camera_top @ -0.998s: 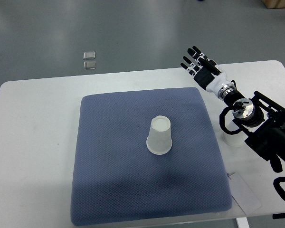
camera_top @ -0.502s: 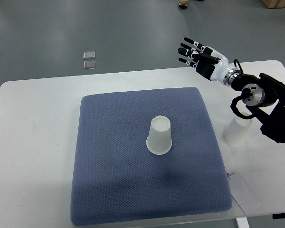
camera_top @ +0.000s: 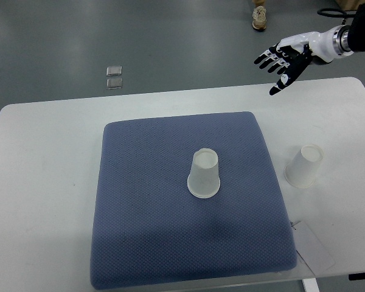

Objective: Stack paper cups
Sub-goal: 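Move the right hand above the white paper cup beside the pad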

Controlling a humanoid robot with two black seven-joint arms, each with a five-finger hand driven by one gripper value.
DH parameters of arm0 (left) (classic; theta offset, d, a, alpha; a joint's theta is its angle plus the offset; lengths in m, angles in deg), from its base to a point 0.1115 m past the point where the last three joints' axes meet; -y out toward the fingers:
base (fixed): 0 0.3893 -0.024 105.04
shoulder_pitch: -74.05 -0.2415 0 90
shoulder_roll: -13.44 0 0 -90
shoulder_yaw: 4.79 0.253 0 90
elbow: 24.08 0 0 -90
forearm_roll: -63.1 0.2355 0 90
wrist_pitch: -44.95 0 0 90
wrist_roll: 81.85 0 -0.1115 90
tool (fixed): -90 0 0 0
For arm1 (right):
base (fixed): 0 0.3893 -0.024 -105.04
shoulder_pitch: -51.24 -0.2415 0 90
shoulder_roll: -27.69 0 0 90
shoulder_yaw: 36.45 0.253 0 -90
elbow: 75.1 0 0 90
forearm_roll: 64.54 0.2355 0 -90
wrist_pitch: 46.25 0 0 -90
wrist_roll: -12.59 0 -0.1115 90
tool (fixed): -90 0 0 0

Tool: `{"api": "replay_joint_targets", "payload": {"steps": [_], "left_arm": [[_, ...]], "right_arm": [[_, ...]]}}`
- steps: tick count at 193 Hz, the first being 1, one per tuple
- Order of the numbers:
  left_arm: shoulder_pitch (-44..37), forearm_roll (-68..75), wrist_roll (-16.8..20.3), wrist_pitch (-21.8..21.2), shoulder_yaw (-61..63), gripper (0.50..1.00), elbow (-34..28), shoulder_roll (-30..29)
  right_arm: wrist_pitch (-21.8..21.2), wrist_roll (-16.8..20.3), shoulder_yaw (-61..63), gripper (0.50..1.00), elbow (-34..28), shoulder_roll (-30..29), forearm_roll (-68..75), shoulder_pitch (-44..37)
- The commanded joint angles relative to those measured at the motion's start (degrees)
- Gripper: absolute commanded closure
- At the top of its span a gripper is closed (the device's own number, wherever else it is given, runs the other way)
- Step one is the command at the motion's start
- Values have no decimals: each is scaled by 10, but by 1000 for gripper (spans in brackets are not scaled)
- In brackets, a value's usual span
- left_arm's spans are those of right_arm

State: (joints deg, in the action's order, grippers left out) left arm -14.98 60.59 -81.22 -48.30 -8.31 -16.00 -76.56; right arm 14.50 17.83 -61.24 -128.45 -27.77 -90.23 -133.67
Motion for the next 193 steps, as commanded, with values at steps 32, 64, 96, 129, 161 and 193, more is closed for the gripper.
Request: {"api": "replay_joint_targets", "payload": {"steps": [32,64,96,129,161,193], "left_arm": [[0,1,0,0,0,500,0,0],[0,1,0,0,0,500,0,0],[0,0,0,0,0,500,0,0],[0,0,0,0,0,500,0,0],[0,0,0,0,0,500,0,0],[0,1,0,0,0,500,0,0]], "right_arm": [[-19,24,-156,579,-90,-2,-106,-122],[-21,30,-170,579,-113,-3,-105,-149],[-19,31,-170,581,-120,-5,-104,-150],[-8,31,-169,583,-121,-2,-104,-132],[4,30,-169,583,-141,19,-105,-111],[21,31,-169,583,-169,40,-106,-97]]}}
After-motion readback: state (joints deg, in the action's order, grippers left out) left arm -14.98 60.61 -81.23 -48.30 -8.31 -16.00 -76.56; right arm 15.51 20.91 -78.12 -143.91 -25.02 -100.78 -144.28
